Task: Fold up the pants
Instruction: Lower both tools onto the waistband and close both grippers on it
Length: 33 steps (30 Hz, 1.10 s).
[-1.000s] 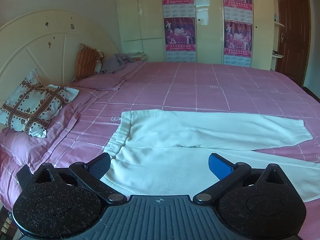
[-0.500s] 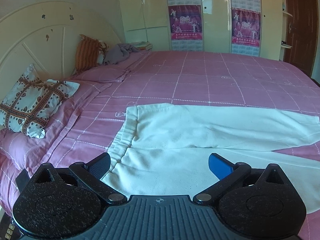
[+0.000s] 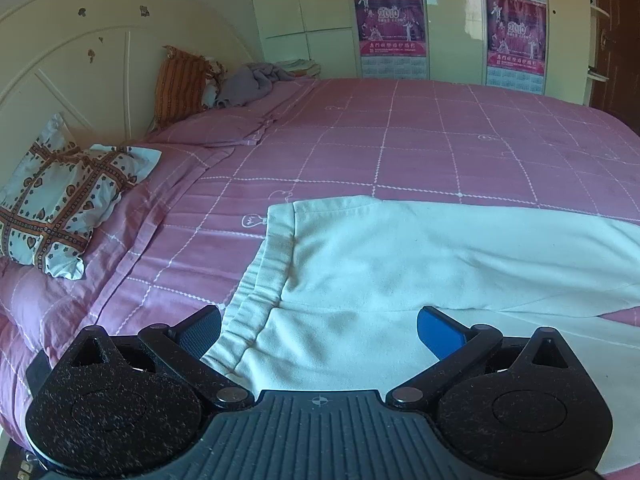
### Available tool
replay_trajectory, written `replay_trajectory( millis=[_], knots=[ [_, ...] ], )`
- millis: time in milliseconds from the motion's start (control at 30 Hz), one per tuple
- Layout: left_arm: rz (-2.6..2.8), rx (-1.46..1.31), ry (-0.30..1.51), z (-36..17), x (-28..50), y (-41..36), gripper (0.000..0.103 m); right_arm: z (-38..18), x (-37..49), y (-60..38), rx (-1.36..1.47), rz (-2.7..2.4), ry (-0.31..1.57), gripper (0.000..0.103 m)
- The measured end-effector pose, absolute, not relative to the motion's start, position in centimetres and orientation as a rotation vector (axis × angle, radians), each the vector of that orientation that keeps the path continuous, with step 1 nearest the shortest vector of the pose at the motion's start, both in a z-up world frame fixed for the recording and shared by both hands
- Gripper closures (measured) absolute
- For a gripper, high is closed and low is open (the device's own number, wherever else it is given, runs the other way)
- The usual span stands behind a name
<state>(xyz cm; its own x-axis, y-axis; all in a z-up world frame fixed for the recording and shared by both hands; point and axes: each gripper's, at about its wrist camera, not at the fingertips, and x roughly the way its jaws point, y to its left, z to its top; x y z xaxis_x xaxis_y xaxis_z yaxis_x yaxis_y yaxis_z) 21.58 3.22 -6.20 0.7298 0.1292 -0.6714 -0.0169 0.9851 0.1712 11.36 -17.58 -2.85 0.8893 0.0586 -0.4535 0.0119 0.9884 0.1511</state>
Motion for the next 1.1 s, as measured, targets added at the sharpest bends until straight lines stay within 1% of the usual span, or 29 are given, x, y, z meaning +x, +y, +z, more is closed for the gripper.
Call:
replay_trajectory(
  millis=[600, 833, 1033, 1100],
  knots=[
    [0.152, 0.199, 0.834, -12.4, 33.6, 5.4, 0.000, -8.2, 22.8, -16.4, 0.048, 0.123, 0.570, 0.002],
    [0.168, 0.160, 0.910, -16.0, 39.2, 7.5, 0.000, -10.6, 27.8, -16.8, 0.043, 0.164, 0.602, 0.004],
    [0.123, 0.124, 0.968, -18.8, 43.9, 8.9, 0.000, -12.7, 33.7, -17.1, 0.037, 0.219, 0.643, 0.005],
    [0.105, 0.097, 0.977, -19.5, 45.1, 9.3, 0.001, -13.5, 35.8, -16.9, 0.013, 0.239, 0.671, 0.007]
  ],
)
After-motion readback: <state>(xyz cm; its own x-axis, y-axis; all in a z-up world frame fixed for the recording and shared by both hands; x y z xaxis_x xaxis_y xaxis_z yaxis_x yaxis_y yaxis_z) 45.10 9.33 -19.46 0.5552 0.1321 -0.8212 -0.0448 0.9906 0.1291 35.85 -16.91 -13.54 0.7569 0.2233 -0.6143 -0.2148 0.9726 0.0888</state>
